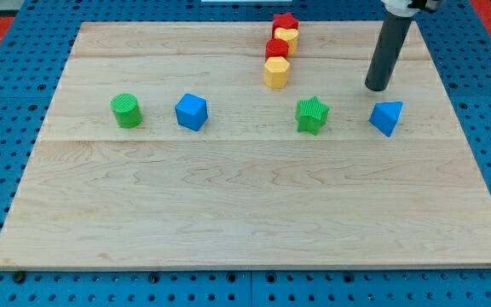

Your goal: Point your arm towards center

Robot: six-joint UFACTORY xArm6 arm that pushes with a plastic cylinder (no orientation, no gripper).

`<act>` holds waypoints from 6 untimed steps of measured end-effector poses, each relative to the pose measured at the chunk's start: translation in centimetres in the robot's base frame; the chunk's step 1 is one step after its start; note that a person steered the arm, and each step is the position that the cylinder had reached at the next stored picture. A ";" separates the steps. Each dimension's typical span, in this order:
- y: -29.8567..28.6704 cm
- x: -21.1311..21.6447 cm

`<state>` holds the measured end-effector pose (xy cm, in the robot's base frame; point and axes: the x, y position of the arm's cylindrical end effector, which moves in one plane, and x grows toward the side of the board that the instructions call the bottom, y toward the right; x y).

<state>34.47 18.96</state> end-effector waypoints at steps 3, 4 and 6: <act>0.0 -0.2; -0.9 -0.9; -3.7 -0.9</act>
